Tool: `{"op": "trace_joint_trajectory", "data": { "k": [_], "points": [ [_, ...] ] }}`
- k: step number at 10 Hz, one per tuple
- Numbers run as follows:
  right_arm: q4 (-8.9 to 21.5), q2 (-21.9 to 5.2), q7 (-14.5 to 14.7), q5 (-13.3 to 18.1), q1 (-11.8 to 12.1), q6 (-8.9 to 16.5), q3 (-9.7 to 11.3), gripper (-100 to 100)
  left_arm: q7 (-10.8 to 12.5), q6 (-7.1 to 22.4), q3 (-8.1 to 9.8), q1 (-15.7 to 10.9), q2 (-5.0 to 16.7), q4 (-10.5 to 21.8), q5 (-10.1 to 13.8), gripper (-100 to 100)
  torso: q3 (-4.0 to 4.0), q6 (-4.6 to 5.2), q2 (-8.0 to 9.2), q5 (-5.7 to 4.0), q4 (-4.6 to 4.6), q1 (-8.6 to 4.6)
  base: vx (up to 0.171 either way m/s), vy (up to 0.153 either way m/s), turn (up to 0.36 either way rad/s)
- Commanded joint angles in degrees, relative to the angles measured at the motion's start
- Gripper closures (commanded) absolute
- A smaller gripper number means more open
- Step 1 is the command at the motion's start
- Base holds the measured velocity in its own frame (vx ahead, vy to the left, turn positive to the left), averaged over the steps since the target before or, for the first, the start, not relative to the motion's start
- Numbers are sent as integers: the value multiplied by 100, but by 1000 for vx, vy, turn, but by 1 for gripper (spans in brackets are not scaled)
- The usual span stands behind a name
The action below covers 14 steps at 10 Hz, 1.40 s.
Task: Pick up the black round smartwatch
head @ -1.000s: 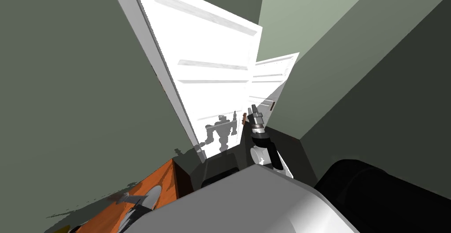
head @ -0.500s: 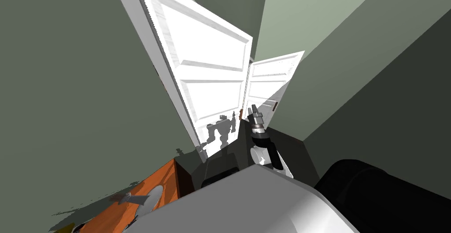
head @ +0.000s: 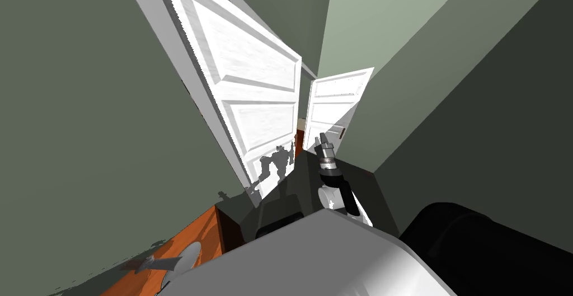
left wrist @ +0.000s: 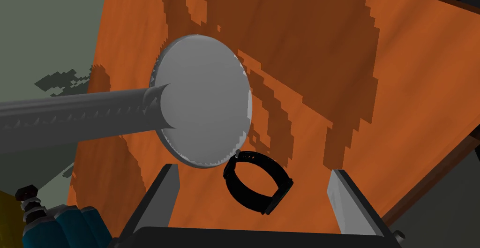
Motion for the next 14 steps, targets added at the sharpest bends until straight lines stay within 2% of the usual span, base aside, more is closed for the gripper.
{"op": "trace_joint_trajectory", "data": {
  "k": [1,2,3,4,5,6,7,8,9,10,11,12,13,14],
  "points": [
    [0,0,0,0,0,0,0,0,286,-34,-9,-5,43,56,-73,-100,0,0,0,0,0,0,-63,-14,-124],
    [0,0,0,0,1,0,-1,0,449,-163,-81,-67,184,312,-150,-100,0,-4,-1,0,0,0,-59,-26,-210],
    [0,0,0,0,0,0,0,0,609,-163,-81,-67,184,312,-150,-100,0,-1,-1,-1,0,-4,-54,-16,-116],
    [0,0,0,0,1,0,-1,0,674,-163,-81,-67,184,312,-150,-100,-1,-4,-3,-1,0,-1,-26,-3,0],
    [0,0,0,0,2,0,-1,0,893,-292,-154,-130,324,568,-227,-100,-6,-5,-11,0,-2,3,-45,-26,-208],
    [0,0,0,0,0,0,0,0,1039,-292,-154,-130,324,568,-227,-100,-4,-1,-8,0,-2,-2,-50,-20,-152],
    [0,0,0,0,1,0,-1,0,1207,-421,-226,-192,465,825,-304,-100,-4,-3,-8,2,-1,0,-60,-26,-247],
    [0,0,0,0,0,0,0,0,1369,-421,-226,-192,465,825,-304,-100,-4,8,-11,14,2,15,-54,-16,-107],
    [0,0,0,0,1,0,-1,0,1404,-421,-226,-192,465,825,-304,-100,-7,4,-17,18,1,28,-25,-2,11],
    [0,0,0,0,2,0,-1,0,1639,-550,-298,-255,605,1080,-381,-100,-12,4,-26,20,-1,35,-42,-20,-235],
    [0,0,0,0,1,0,0,0,1769,-550,-298,-255,605,1081,-381,-100,-11,9,-24,19,0,33,-47,-14,-145],
    [0,0,0,0,1,0,-1,0,1945,-679,-371,-317,746,1338,-458,-100,-11,5,-23,20,0,33,-55,-30,-205],
    [0,0,0,0,1,0,0,0,2107,-679,-371,-317,746,1338,-458,-100,-10,11,-22,22,3,35,-53,-22,-126],
    [0,0,0,0,1,0,-1,0,2270,-809,-443,-380,887,1581,-536,-100,-11,9,-25,25,2,46,-67,-31,-208]
  ]
}}
